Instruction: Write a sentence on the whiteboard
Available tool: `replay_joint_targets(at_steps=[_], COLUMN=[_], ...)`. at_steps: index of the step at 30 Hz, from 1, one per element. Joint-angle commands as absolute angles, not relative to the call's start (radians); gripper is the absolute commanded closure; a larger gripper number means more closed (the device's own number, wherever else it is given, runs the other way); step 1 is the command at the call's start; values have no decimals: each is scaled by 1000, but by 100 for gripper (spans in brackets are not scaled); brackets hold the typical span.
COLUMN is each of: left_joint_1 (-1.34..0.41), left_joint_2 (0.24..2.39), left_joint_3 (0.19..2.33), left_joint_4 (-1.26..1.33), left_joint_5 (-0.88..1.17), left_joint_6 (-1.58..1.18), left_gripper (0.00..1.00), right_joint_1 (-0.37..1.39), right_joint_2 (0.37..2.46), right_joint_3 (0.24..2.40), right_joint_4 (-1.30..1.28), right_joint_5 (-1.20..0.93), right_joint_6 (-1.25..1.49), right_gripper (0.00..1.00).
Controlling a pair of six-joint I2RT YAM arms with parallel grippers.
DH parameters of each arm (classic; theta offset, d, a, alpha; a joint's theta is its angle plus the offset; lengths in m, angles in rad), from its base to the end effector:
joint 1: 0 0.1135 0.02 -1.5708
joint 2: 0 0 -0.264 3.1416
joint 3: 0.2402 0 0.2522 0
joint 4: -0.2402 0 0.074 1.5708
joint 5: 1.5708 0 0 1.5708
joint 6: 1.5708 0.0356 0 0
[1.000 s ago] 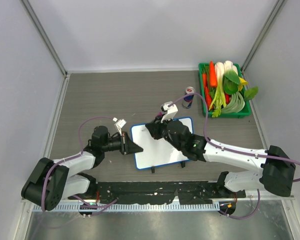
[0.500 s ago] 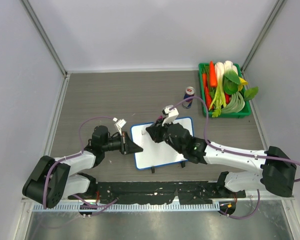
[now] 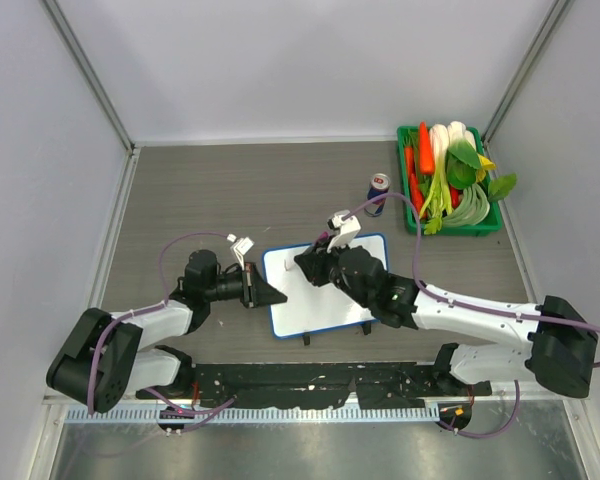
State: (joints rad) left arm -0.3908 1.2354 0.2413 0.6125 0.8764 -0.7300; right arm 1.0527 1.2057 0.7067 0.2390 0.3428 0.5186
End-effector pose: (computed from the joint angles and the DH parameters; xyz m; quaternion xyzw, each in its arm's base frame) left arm 0.1808 -0.1041 0.1541 0.1077 0.7795 -0.5673 0.2428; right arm 0.1458 0.2316 0.2679 -0.1059 0.7809 0.3292 0.5202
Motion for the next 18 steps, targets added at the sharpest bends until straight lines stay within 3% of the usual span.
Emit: replay_joint_targets(at_steps=[1,18], left_joint_1=[-388,-387], left_joint_2=[1264,1269], left_joint_3=[242,242], left_joint_4=[538,543], left_joint_5=[759,764], left_joint_6=[-690,-692], left_gripper=[100,100], right_joint_1=[1054,1054], right_joint_2=[1150,1198], right_joint_3=[733,778], right_joint_4=[249,278], right_joint_5=[377,462], right_joint_6=[512,492], right_gripper=[99,99])
